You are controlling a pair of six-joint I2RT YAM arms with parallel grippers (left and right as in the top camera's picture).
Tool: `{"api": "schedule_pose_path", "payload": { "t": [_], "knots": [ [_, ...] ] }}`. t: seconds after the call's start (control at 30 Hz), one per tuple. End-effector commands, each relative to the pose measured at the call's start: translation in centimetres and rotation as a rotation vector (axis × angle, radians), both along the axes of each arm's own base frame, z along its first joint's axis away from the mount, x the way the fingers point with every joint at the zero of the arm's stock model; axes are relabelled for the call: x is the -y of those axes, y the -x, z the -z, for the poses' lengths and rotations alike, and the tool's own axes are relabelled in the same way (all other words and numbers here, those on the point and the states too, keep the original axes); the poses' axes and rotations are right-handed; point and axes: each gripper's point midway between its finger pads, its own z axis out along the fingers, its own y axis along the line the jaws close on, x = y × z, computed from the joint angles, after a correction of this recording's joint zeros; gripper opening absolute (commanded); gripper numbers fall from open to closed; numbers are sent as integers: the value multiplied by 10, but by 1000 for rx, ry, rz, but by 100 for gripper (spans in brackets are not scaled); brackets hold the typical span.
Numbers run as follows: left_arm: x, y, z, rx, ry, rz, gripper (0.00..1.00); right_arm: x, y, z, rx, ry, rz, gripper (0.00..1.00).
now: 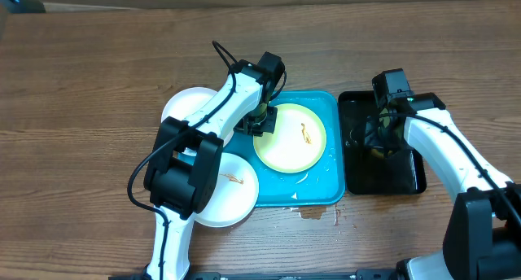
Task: Clean dirty plates on tray and stack at the side
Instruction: 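Lift the sponge with the right gripper and carry it toward the yellow plate, then wipe the yellow plate surface with the sponge in the right gripper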
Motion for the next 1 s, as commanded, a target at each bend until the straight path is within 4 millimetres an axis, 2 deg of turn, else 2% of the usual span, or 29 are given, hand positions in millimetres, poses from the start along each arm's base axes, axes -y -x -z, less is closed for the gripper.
{"api": "schedule_pose_path", "payload": {
  "t": [0.0,0.17,0.33,0.43,0.5,0.73,0.83,0.97],
  "knots": [
    [3,-1,3,-4,6,0,4,-3,-14,-30,65,-15,-2,4],
    [3,-2,3,0,7,-32,4,-11,-23,-50,89,-53,-16,4],
    [5,-4,3,7,17,-42,4,-70,-33,-66,125,-366,-191,4],
    [6,-4,3,7,20,-42,4,-93,-39,-74,159,-473,-237,4],
    [6,-4,4,6,20,-42,4,-101,-41,-75,173,-471,-262,4],
    [6,-3,3,5,22,-53,4,-134,-44,-61,192,-356,-371,4],
    [6,-3,4,4,22,-53,4,-142,-47,-42,183,-245,-398,4],
    [6,-3,3,4,22,-53,4,-143,-52,-16,168,-89,-420,4]
  ]
}}
